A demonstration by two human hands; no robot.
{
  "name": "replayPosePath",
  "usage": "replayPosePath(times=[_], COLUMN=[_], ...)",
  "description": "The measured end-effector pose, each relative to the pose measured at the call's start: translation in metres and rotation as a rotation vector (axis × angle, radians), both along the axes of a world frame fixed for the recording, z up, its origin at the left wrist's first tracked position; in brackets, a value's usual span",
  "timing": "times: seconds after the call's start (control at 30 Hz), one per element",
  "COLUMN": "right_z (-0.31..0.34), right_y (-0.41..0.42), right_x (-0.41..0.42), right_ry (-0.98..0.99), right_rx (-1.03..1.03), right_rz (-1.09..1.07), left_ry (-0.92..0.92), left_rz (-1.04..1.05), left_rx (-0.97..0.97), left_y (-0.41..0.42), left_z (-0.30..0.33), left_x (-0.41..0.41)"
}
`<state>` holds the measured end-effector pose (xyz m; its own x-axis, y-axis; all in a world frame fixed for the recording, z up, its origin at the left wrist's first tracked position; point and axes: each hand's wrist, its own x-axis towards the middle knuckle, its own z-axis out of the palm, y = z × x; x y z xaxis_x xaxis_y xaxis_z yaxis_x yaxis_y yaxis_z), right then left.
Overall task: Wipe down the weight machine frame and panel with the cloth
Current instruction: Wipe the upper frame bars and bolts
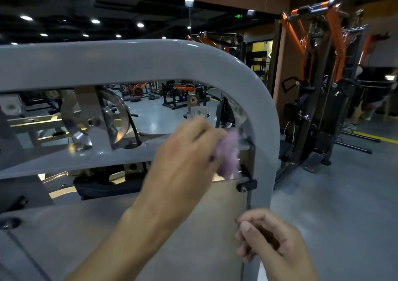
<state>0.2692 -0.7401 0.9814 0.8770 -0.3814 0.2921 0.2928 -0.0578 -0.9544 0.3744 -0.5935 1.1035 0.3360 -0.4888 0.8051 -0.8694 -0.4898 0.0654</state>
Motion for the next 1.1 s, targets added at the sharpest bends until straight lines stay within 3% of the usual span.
replayPosePath(times=[0.07, 0.17, 0.33, 0.47, 0.63, 0.73, 0.9, 1.1], right_z=[-0.001, -0.003, 0.006, 0.009, 0.023, 0.03, 0.045, 0.074], right_y=[-0.006, -0.01, -0.002, -0.005, -0.007, 0.001, 0.009, 0.02], right_x=[-0.005, -0.005, -0.003, -0.008, -0.013, -0.011, -0.003, 0.0], right_ry=[-0.002, 0.006, -0.023, -0.111, -0.112, -0.114, -0.147, -0.091], right_rx=[0.017, 0.038, 0.057, 0.052, 0.028, -0.014, -0.098, -0.342], right_rz=[-0.048, -0.086, -0.052, -0.148, -0.013, 0.008, -0.072, -0.095], left_ry=[-0.006, 0.01, 0.277, 0.276, 0.684, 0.811, 0.769, 0.746], left_rz=[0.068, 0.131, -0.242, -0.131, -0.347, -0.418, -0.354, -0.374], left_rx=[-0.097, -0.005, 0.282, 0.154, 0.052, 0.028, -0.165, -0.412], left_y=[0.009, -0.004, -0.016, 0.005, 0.012, 0.01, 0.017, 0.024], left_z=[-0.002, -0.007, -0.006, -0.019, -0.025, -0.032, -0.045, -0.052], left_x=[0.005, 0.008, -0.009, -0.007, -0.015, -0.017, -0.012, 0.002])
